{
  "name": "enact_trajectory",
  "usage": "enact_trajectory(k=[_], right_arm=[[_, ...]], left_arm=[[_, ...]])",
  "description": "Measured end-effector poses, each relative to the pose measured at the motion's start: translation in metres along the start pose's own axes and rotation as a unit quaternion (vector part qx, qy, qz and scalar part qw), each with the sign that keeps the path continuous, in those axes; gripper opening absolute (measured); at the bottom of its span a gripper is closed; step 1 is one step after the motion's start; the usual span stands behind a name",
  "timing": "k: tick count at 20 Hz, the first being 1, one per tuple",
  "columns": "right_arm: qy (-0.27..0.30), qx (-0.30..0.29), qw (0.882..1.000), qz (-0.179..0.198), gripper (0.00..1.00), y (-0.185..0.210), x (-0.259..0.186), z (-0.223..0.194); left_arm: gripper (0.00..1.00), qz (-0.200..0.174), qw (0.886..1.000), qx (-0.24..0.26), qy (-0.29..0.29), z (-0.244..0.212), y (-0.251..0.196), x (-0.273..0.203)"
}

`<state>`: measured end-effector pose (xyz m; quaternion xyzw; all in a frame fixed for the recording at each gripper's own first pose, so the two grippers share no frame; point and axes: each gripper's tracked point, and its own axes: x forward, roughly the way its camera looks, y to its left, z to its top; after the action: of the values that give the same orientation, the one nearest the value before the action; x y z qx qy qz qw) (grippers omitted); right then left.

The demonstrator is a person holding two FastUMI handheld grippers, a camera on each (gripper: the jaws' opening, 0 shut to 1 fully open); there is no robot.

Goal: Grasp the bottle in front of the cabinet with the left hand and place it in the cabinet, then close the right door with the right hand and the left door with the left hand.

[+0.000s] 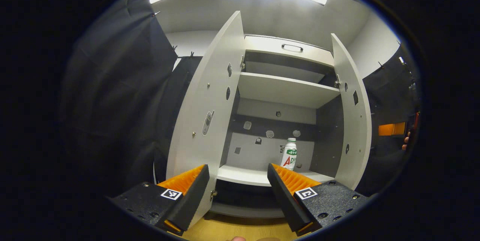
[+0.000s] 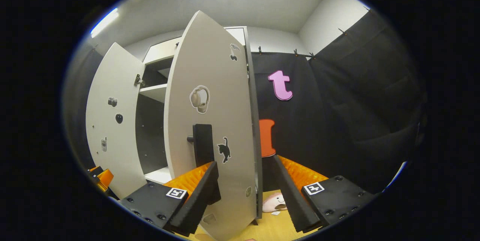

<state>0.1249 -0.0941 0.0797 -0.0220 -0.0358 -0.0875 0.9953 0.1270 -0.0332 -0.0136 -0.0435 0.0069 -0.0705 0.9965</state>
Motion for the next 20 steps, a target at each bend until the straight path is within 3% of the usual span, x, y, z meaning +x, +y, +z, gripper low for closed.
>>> enact_trajectory(k=[10, 17, 20], right_arm=[[0.009, 0.002, 0.997, 0.072, 0.97, 0.064, 0.016, -0.010], [0.031, -0.007, 0.994, 0.103, 0.98, 0.072, 0.011, -0.031], [0.042, 0.007, 0.994, 0.103, 0.98, 0.069, 0.006, -0.043]], left_arm=[[0.94, 0.070, 0.997, -0.012, -0.042, 0.034, 0.045, -0.017], [0.94, 0.159, 0.984, -0.024, -0.080, 0.088, 0.131, -0.013], [0.94, 0.191, 0.978, 0.007, -0.080, 0.096, 0.165, -0.005]])
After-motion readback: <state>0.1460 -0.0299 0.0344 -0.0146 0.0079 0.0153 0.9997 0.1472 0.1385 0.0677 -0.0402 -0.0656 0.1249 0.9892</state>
